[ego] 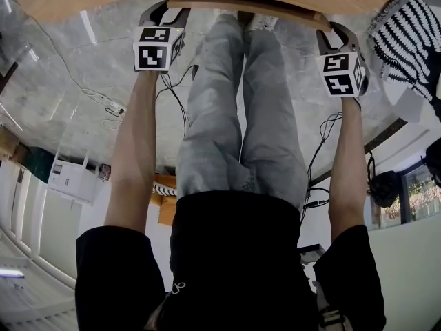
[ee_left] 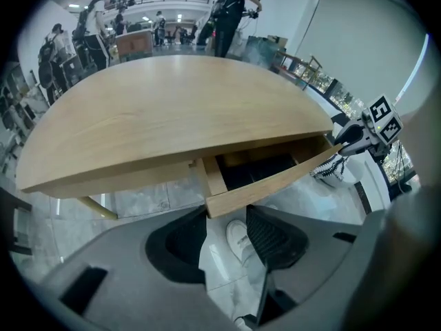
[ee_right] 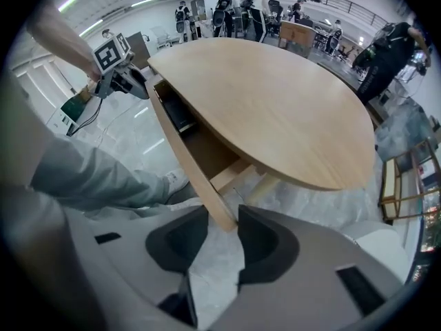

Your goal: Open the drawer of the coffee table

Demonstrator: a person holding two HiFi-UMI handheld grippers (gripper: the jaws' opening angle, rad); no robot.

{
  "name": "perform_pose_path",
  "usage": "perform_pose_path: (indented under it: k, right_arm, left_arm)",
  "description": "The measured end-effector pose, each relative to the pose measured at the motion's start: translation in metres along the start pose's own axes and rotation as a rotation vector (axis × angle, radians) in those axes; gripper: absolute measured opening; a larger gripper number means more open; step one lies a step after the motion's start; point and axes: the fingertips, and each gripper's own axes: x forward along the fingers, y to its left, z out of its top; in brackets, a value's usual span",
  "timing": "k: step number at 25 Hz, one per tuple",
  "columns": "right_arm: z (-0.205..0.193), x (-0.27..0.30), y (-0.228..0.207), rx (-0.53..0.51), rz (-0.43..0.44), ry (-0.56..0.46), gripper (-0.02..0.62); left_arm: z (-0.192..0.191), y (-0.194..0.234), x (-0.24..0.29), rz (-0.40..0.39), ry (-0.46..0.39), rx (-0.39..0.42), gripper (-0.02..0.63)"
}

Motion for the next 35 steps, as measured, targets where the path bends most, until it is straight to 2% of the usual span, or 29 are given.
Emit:
perform_pose_path:
  k: [16,30,35]
  right_arm:
    - [-0.050,-0.019,0.075,-0.048,0.092,0.079,0.124]
    - [-0.053,-0.023,0.077,-0.155,0.102,0.116,0.106]
    - [-0.054,-0.024,0.079,-0.162,0.102,0.126,0.104]
  left_arm:
    - [-0.075,-0.032,-0.033,-0.024,0.113,-0.011,0.169]
    - [-0.075,-0.035,-0.036,-0.016,0.113,-0.023,0.166]
    - [-0.076,-0.036,-0.038,-0.017,0.116,-0.031,0.166]
